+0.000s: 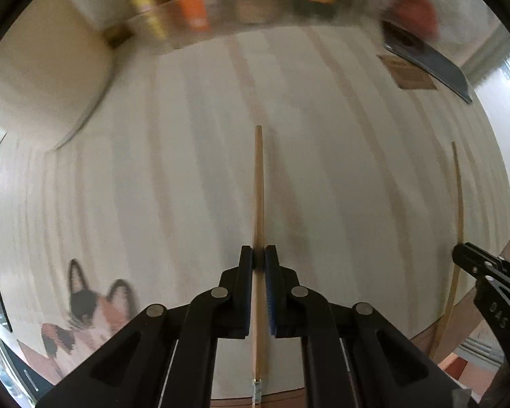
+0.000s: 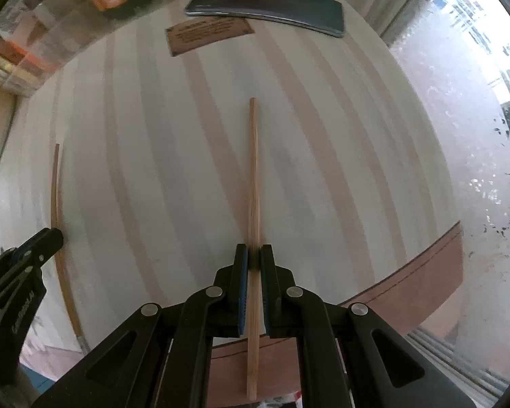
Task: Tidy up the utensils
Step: 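Grasp a light chopstick with the left tool while the right tool grasps another light one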
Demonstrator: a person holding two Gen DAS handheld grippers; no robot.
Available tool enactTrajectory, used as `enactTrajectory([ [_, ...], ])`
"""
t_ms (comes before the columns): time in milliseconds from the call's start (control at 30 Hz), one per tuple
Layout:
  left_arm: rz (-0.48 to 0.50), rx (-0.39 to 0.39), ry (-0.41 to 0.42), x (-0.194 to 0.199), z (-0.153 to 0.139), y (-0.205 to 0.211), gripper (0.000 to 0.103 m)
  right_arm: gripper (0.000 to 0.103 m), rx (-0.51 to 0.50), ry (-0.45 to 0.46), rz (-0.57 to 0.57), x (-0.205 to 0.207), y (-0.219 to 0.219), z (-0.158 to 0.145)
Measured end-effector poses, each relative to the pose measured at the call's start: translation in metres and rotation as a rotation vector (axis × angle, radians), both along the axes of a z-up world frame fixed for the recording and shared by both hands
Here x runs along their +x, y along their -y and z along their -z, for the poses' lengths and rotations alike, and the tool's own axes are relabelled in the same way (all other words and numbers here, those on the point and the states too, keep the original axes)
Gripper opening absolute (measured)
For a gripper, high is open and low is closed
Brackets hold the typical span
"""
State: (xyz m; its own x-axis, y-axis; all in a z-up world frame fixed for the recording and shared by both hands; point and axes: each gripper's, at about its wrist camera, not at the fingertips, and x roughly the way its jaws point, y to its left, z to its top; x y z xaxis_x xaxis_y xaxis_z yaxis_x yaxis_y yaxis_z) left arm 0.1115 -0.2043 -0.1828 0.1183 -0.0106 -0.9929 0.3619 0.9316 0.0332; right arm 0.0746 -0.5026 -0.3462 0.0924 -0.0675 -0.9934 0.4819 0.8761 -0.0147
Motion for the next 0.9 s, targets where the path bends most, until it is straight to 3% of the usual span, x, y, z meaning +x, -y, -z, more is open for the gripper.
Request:
enactTrajectory([
  [100,-0.041,0.003,0.009,0.006,-0.005,-0.026,0.004,0.008,0.023,0.023,-0.035,0.003,-0.001,-0.005],
  [333,-0.169,0.017,0.022,0.016,-0.019,-0.113,0.004,0.008,0.093,0.071,-0.154,0.033,-0.064,-0.024],
  [600,-0.272,0.018,-0.022,0.019,-0.007,-0.188,0.005,0.008,0.170,0.058,-0.288,0.052,-0.158,-0.025],
  [733,-0.305,-0.008,-0.085,0.019,0.002,-0.219,0.005,0.008,0.142,0.015,-0.342,0.056,-0.193,-0.016],
  [900,-0.292,-0.036,-0.074,0.010,-0.001,-0.239,0.008,0.008,0.079,-0.032,-0.364,0.044,-0.208,-0.012],
])
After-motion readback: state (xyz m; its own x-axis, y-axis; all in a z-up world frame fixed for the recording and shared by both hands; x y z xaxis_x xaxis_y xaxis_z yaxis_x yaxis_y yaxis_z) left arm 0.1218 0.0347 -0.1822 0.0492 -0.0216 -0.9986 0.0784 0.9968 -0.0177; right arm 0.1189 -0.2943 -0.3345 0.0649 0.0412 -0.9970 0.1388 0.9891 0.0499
